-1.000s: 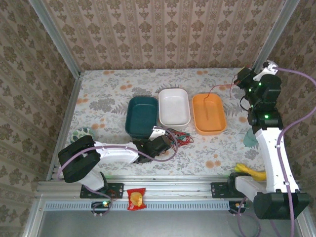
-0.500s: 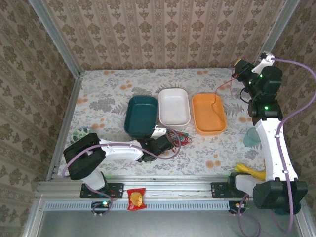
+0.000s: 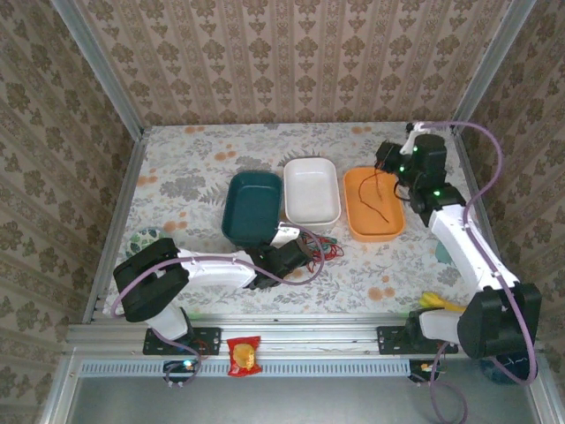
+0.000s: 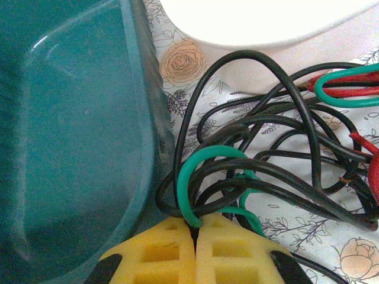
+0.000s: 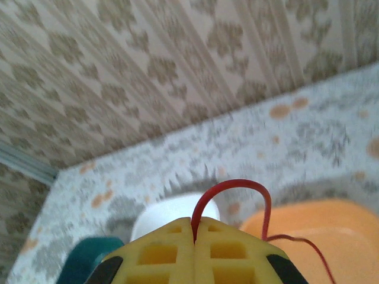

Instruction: Untangle the cables

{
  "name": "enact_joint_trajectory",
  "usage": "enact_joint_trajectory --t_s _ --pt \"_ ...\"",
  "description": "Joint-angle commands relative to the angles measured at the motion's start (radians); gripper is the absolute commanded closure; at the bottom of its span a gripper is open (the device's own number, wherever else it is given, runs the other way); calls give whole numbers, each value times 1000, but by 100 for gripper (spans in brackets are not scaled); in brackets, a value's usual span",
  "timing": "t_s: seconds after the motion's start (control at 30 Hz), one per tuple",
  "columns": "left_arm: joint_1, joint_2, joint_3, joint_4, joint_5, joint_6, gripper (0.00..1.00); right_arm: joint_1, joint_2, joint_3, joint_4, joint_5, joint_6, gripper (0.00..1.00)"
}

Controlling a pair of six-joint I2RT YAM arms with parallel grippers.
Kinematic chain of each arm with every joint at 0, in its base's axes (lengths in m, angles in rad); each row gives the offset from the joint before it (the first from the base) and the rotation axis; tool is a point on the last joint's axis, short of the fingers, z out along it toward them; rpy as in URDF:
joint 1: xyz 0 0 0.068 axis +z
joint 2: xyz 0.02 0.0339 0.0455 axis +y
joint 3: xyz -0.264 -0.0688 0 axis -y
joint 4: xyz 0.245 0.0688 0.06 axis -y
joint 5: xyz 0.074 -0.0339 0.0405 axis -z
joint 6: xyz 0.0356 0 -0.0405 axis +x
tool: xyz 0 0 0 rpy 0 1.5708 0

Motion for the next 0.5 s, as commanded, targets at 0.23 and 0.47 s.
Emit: enact_joint_trajectory --t_s 0.23,0.47 --pt "-1 -31 -8 60 -42 14 100 48 57 -164 -126 133 129 100" --pt "-2 -45 -22 70 -50 12 100 45 181 -163 -212 242 217 100"
